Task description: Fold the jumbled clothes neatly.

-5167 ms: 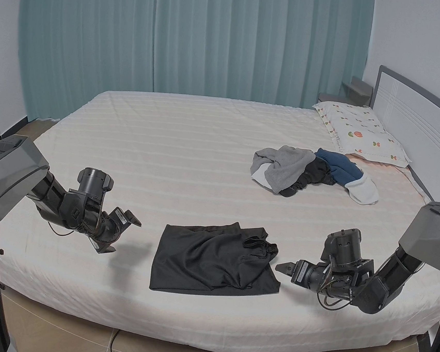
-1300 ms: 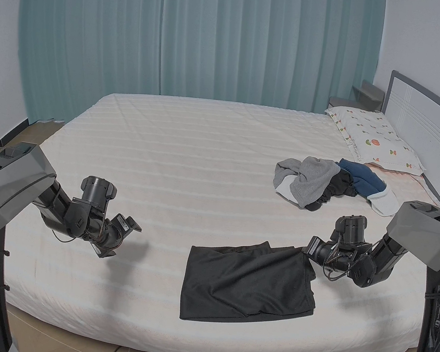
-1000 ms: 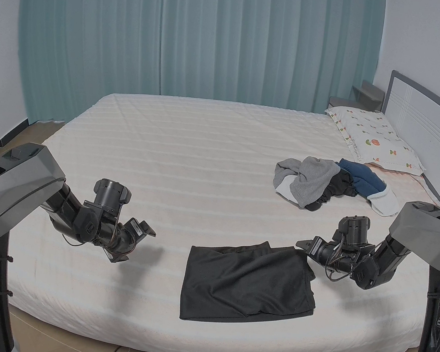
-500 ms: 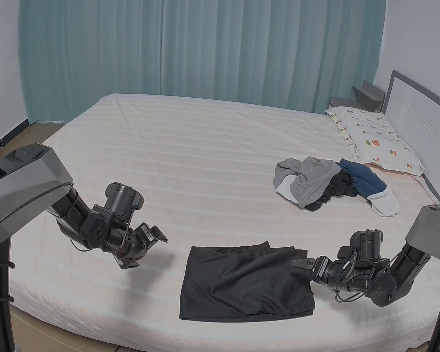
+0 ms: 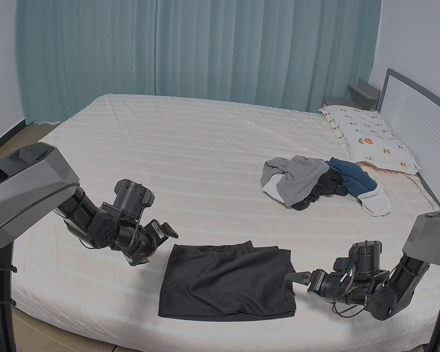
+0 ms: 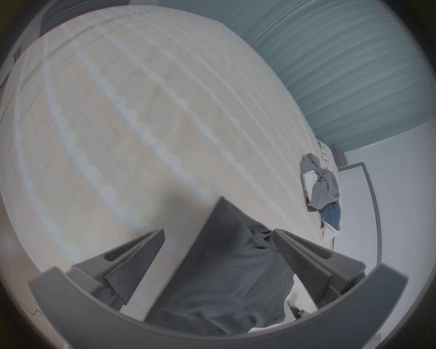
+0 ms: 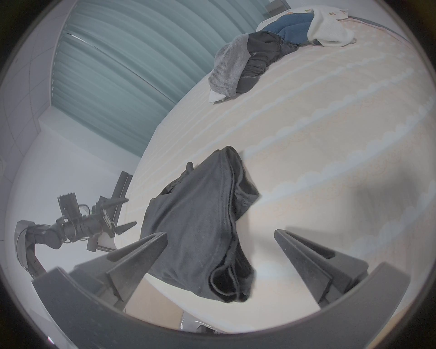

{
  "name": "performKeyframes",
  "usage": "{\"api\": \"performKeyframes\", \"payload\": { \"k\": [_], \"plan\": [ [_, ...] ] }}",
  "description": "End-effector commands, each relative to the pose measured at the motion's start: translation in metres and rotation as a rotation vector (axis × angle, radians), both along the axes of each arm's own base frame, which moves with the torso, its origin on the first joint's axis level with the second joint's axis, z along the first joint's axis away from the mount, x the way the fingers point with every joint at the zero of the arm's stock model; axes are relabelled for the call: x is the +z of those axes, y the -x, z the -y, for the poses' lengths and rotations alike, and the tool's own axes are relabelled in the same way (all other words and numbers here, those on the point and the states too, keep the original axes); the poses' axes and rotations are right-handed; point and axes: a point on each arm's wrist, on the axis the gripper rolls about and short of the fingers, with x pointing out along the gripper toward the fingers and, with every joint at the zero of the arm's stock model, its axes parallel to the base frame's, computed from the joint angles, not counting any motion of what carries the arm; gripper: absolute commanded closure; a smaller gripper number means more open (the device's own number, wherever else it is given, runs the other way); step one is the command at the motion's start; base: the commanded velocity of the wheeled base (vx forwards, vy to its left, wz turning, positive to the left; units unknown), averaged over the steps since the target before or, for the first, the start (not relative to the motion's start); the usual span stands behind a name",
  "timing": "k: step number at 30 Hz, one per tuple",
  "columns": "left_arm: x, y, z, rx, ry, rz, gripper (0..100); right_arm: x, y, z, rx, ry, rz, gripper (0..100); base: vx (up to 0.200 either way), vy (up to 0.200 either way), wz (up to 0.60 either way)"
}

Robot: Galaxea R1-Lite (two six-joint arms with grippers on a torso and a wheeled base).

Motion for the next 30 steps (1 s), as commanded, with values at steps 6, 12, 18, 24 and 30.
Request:
{"api": "performKeyframes", "payload": {
  "k": [6, 12, 18, 24, 30],
  "plan": [
    [-0.008, -0.019, 0.008, 0.049, -0.056, 0.050, 0, -0.009, 0.007, -0.016, 0.054, 0.003, -0.005, 0, 0.000, 0.000, 0.00],
    [-0.028, -0.031, 0.015, 0.090, -0.125, 0.058, 0, -0.011, 0.007, -0.027, 0.067, -0.008, 0.047, 0, 0.000, 0.000, 0.00],
    [-0.035, -0.029, 0.017, 0.075, -0.157, 0.054, 0, -0.013, 0.012, -0.035, 0.095, -0.005, 0.036, 0, 0.000, 0.000, 0.00],
    [-0.035, -0.027, 0.023, 0.066, -0.165, 0.058, 0, -0.014, 0.017, -0.039, 0.112, -0.002, 0.027, 0, 0.000, 0.000, 0.00],
    [-0.038, -0.028, 0.025, 0.068, -0.169, 0.071, 0, -0.015, 0.017, -0.045, 0.129, -0.004, 0.031, 0, 0.000, 0.000, 0.00]
  ]
}}
